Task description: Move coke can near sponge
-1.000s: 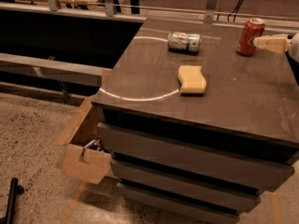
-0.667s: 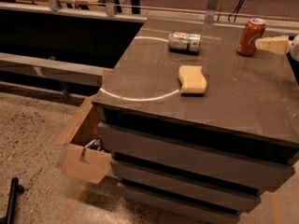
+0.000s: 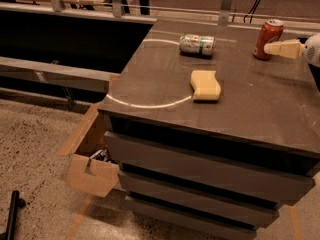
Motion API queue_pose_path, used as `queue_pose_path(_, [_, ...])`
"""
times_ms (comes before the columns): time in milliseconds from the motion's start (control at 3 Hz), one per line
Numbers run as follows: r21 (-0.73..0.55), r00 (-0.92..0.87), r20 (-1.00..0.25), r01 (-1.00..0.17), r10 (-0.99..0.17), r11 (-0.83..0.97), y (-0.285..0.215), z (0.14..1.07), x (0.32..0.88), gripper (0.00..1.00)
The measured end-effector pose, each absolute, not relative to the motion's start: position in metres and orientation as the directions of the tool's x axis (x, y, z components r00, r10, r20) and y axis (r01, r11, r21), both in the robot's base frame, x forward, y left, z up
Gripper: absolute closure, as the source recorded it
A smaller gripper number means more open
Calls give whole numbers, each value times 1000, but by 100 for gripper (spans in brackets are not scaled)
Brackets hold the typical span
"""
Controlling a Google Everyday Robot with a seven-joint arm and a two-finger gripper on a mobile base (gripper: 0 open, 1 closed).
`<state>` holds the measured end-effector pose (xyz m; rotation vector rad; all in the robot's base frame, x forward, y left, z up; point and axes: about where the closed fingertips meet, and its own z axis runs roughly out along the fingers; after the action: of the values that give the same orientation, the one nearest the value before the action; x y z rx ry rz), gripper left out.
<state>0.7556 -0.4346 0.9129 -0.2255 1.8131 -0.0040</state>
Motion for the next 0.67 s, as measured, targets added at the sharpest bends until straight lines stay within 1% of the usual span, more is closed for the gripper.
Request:
queue_pose_path(333, [-89, -244, -959, -225, -145, 970, -415, 906, 763, 0])
queue_pose_path(667, [-78, -243, -959, -256, -143, 963, -401, 898, 774, 0])
